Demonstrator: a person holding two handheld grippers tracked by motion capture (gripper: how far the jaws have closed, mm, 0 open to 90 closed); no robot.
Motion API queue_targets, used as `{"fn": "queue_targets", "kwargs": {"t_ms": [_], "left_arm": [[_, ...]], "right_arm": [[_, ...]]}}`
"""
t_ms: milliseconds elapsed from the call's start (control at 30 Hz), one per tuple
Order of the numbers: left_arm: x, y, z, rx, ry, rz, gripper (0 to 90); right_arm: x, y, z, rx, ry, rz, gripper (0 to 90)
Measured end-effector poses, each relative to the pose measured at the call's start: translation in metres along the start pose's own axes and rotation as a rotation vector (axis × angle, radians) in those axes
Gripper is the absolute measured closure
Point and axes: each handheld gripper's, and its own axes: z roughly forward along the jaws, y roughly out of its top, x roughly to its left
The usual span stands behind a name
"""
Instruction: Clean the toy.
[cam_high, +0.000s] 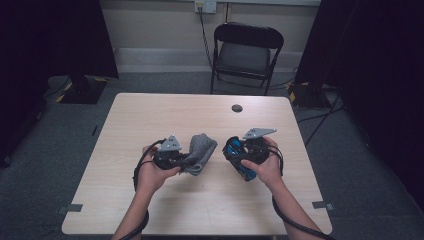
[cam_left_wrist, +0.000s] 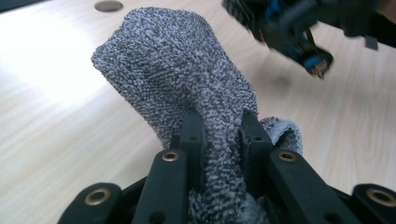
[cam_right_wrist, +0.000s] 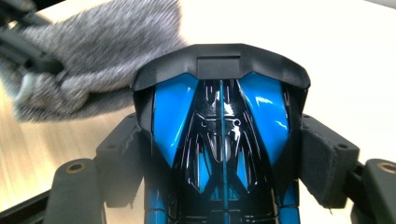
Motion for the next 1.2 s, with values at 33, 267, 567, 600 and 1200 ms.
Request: {"fn": "queue_targets", "kwargs": {"t_ms": [33,267,567,600,1200], "left_arm": [[0.001,0.003,0.001,-0.003,0.004,0.002,75.4],[0.000,0.022,0.013,-0.011,0.013,0.009,75.4],[-0.004,0.036,0.031,-0.010,0.000,0.022,75.4],[-0.005,0.037,0.032,-0.001,-0.002,0.026,75.4],[-0.013,0.032,0.035,0.008,-0.049,0.054,75.4]], "right_arm": [[0.002,0.000,0.001,0.000,0.003,-0.003,25.4],[0.011,0.001,0.006,0.018,0.023,-0.031,25.4],[0.019,0.001,0.009,0.023,0.050,-0.053,25.4],[0.020,0.001,0.009,0.023,0.052,-0.055,25.3],[0.014,0.000,0.008,0.038,0.017,-0.058,25.4]]}}
